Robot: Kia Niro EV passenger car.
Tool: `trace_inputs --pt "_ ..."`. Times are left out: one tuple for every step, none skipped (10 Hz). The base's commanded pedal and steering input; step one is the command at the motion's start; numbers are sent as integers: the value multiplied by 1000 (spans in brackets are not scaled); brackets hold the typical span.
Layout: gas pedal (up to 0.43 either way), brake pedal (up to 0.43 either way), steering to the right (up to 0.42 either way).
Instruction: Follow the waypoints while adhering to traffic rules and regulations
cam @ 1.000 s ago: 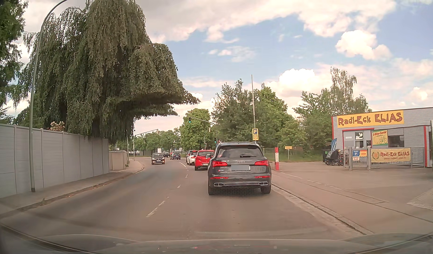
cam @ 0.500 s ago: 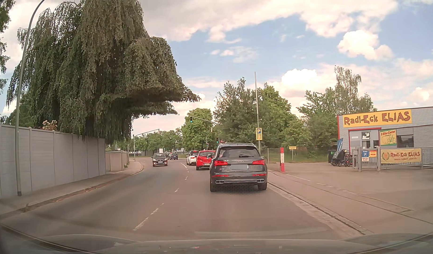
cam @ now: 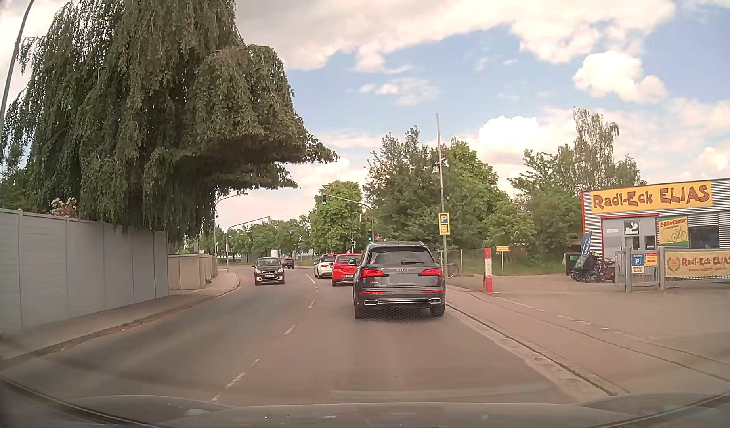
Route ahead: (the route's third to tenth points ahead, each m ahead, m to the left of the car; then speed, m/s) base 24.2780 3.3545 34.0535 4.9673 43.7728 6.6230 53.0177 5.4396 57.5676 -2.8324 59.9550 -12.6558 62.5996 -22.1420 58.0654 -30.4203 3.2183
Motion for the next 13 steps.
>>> trace_inputs --pt "240 24 -22" --pt "228 24 -22" --pt "220 24 -22" --pt "220 24 -22" --pt "220 24 -21" --pt "220 18 -22" --pt "220 18 -22" --pt "197 24 -24" --pt "189 24 -28" --pt "177 18 -29" --pt "169 24 -29" --pt "150 24 -29" --pt "138 24 -30"
